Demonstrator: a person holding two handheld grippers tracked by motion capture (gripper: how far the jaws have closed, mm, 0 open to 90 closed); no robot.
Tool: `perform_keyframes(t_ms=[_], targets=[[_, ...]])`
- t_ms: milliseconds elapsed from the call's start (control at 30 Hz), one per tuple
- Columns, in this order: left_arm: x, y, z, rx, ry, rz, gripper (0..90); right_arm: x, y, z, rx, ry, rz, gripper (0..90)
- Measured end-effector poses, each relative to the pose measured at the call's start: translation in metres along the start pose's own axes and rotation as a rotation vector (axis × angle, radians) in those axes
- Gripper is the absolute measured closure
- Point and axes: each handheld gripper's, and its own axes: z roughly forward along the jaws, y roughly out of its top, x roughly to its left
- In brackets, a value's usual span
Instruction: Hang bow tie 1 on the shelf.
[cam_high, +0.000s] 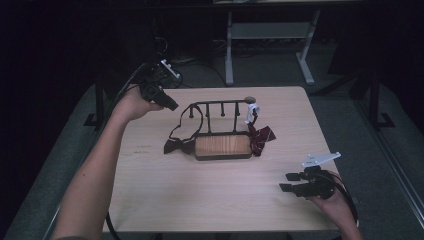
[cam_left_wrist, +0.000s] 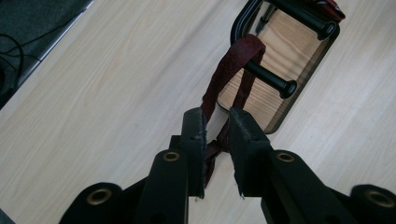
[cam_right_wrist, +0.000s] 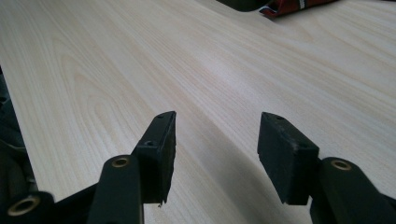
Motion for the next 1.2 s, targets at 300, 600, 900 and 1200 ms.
perform_keyframes(t_ms=[300, 600, 900, 1200], targets=[[-0.006, -0.006, 0.002, 0.016, -0.005, 0.020, 72.2, -0.002, -0.001, -0.001, -0.008, -0.017, 0.005, 45.7], [-0.015, -0.006, -0.003, 0.019, -0.006, 0.059, 69.5, -0.003, -0.002, -0.003, -0.013, -0.046, 0.027, 43.3], [-0.019, -0.014, -0.001, 0.002, -0.014, 0.055, 67.0, -0.005, -0.002, -0.005, -0.026, -0.059, 0.036, 43.1], [-0.024, -0.025, 0.000, -0.003, -0.016, 0.054, 63.7, -0.006, -0.003, -0.005, -0.028, -0.064, 0.036, 43.1]])
